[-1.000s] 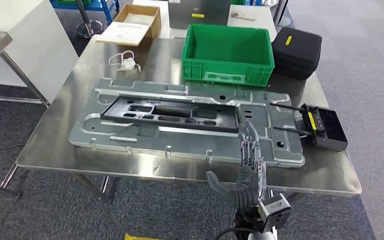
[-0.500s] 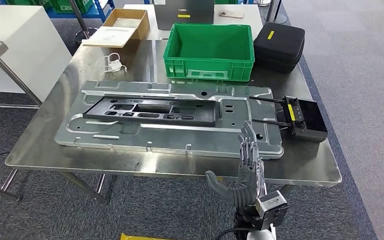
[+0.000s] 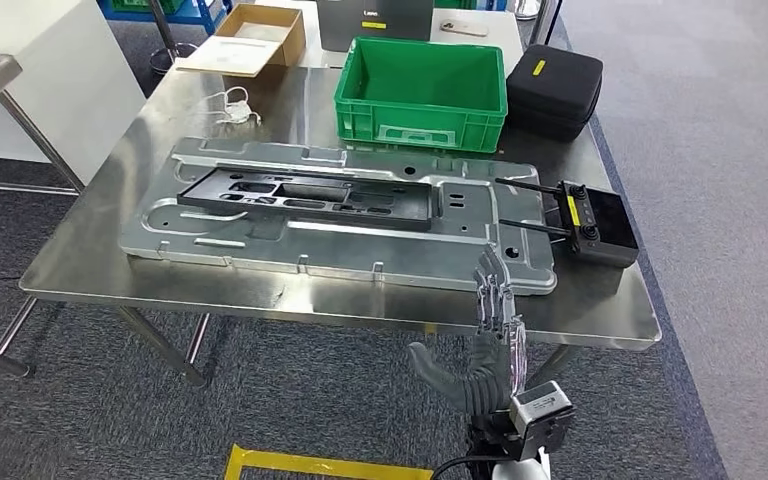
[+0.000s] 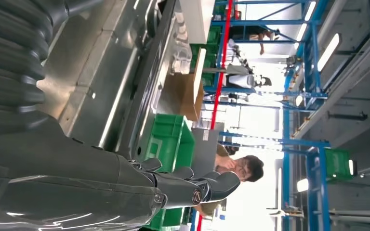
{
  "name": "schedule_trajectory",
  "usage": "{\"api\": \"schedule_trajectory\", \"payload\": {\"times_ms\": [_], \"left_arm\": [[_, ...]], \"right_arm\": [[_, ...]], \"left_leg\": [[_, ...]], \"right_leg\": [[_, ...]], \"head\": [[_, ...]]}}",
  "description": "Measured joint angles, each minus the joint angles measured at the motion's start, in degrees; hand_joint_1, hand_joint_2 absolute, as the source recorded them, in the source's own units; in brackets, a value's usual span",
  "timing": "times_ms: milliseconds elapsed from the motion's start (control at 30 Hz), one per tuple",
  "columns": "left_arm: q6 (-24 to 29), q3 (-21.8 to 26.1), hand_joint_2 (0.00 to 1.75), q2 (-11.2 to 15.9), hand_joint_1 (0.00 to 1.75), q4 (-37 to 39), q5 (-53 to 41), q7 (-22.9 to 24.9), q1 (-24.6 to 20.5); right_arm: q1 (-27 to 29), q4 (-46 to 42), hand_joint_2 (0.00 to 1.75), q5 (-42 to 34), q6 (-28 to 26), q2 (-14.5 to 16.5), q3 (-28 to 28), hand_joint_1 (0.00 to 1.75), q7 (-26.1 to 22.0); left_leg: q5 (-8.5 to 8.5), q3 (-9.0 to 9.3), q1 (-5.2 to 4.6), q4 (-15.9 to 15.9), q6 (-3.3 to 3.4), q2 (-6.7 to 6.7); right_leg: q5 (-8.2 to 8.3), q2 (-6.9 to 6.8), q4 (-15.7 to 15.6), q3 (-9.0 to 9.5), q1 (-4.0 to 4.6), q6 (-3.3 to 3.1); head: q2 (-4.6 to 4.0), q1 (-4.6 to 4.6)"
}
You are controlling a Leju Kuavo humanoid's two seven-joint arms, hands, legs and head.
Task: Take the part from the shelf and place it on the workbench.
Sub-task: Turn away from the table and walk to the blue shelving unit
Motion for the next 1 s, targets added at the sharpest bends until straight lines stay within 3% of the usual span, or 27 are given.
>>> {"api": "schedule_trajectory", "payload": {"times_ms": [100,133,167,200,267,333,400,433,500,567,633,667,700,767,833,933,1000], "left_arm": [[0.0,0.0,1.75,0.0,0.0,0.0,-0.1,0.3,0.0],[0.0,0.0,1.75,0.0,0.0,0.0,-0.1,0.4,0.0],[0.0,0.0,1.75,0.0,0.0,0.0,-0.2,0.5,0.0],[0.0,0.0,1.75,-0.1,0.0,0.0,-0.3,0.5,0.0],[0.0,-0.1,1.75,-0.1,0.0,0.0,-0.4,0.6,0.0],[0.0,-0.1,0.87,-0.3,0.0,0.0,-0.5,0.6,0.0],[-0.2,-0.1,0.0,-0.4,0.0,0.0,-0.5,0.1,0.0],[-0.4,-0.1,0.0,-0.4,0.0,0.0,-0.5,-0.6,0.0],[-1.0,-0.1,0.87,-0.4,0.0,0.0,-0.6,-2.6,0.1],[-1.2,-0.2,1.75,-0.4,0.0,0.0,-0.6,-3.5,0.1],[-0.9,-0.2,1.75,-0.4,0.0,0.0,-0.9,-3.1,0.2],[-0.8,-0.3,1.75,-0.4,0.0,0.0,-1.1,-2.8,0.2],[-0.7,-0.4,1.75,-0.4,0.0,0.0,-1.2,-2.7,0.3],[-0.4,-0.7,1.75,-0.4,0.0,0.0,-1.4,-2.5,0.2],[-0.3,-0.9,1.75,-0.5,0.0,0.0,-1.6,-2.4,0.2],[-0.3,-1.1,1.75,-0.5,0.0,0.0,-1.7,-2.3,0.2],[-0.2,-1.1,1.75,-0.6,0.0,0.0,-1.7,-2.3,0.2]], "right_arm": [[0.1,0.1,1.75,-0.1,-0.2,0.0,0.0,0.0,0.0],[0.1,0.2,1.75,-0.2,-0.3,0.0,0.0,0.0,0.0],[0.1,0.3,1.75,-0.2,-0.3,0.0,-0.1,0.0,0.0],[0.1,0.4,1.75,-0.2,-0.3,0.0,-0.1,0.0,0.0],[0.0,0.7,1.75,-0.3,-0.1,0.0,-0.2,0.0,0.0],[-0.4,0.8,1.75,-0.3,0.2,0.0,-0.2,0.0,0.0],[-0.6,1.0,1.75,-0.4,0.2,0.1,-0.3,0.0,0.0],[-0.6,1.0,1.75,-0.4,0.1,0.1,-0.3,0.0,0.0],[-0.7,1.1,1.75,-0.4,-0.1,0.2,-0.5,0.0,0.0],[-0.6,1.2,1.75,-0.4,-0.1,0.3,-0.5,0.0,0.0],[-0.5,1.4,1.75,-0.4,0.0,0.4,-0.5,0.0,0.0],[-0.5,1.5,1.75,-0.4,0.0,0.4,-0.5,0.0,0.0],[-0.5,1.7,1.75,-0.4,0.0,0.4,-0.6,0.0,0.0],[-0.5,1.8,1.75,-0.4,0.1,0.4,-0.6,0.0,0.0],[-0.5,1.9,1.75,-0.4,0.0,0.5,-0.7,0.0,0.0],[-0.5,1.9,1.75,-0.3,-0.1,0.6,-0.8,0.0,0.0],[-0.4,1.9,1.75,-0.2,-0.3,0.6,-0.9,0.0,0.0]], "left_leg": [[1.75,-1.97,0.02,0.0,0.43,0.29],[2.26,-2.71,-0.03,0.0,0.37,0.34],[2.74,-3.44,-0.07,0.1,0.31,0.38],[3.18,-4.11,-0.11,0.2,0.24,0.4],[3.99,-5.13,-0.2,0.3,0.04,0.39],[4.77,-5.63,-0.28,0.3,-0.42,0.36],[5.4,-5.79,-0.14,0.1,-1.11,0.37],[5.65,-5.83,-0.11,0.0,-1.48,0.38],[4.23,-6.69,-0.06,1.5,-2.08,0.21],[-0.36,-8.76,0.21,7.0,-2.56,0.0],[-4.49,-10.85,0.55,14.1,-3.06,-0.05],[-5.03,-10.94,0.72,15.9,-3.3,-0.05],[-4.42,-9.91,0.89,15.3,-3.54,-0.04],[-1.94,-4.92,1.31,8.2,-4.0,-0.06],[-0.35,-1.16,1.35,2.3,-3.73,-0.48],[0.1,-1.41,1.19,1.6,-2.31,-0.88],[0.59,-2.02,1.17,1.4,-1.22,-0.65]], "right_leg": [[-7.69,-0.03,9.4,-2.86,-0.46,0.8],[-8.97,-0.05,12.4,-3.37,-0.6,0.98],[-9.03,-0.05,13.8,-3.06,-0.69,1.07],[-8.07,-0.05,13.0,-1.69,-0.74,1.04],[-5.67,-0.06,5.8,4.01,-0.6,0.54],[-5.06,-0.13,-1.9,9.15,-0.2,-0.24],[-5.16,-0.19,-4.7,10.49,0.25,-1.0],[-4.71,-0.19,-4.9,10.34,0.22,-1.4],[-3.76,-0.3,-5.8,9.97,-0.07,-2.25],[-2.64,-0.45,-6.1,9.19,-0.28,-2.72],[-1.82,-0.49,-5.8,8.05,-0.3,-2.7],[-1.53,-0.48,-5.5,7.4,-0.35,-2.58],[-1.31,-0.46,-5.1,6.72,-0.46,-2.41],[-1.11,-0.42,-4.0,5.41,-0.75,-1.93],[-0.99,-0.32,-2.9,4.48,-0.8,-1.26],[-0.48,-0.07,-2.3,3.81,-0.64,-0.16],[-1.62,-0.05,-1.0,3.0,-0.84,0.45]], "head": [[0.0,0.02],[0.0,0.03],[0.0,0.03],[0.0,0.03],[0.0,0.02],[0.0,0.01],[0.0,-0.01],[0.0,-0.01],[0.0,-0.01],[0.0,-0.02],[0.0,-0.03],[0.0,-0.04],[0.0,-0.04],[0.0,-0.04],[0.0,-0.04],[0.0,-0.01],[0.0,0.0]]}}
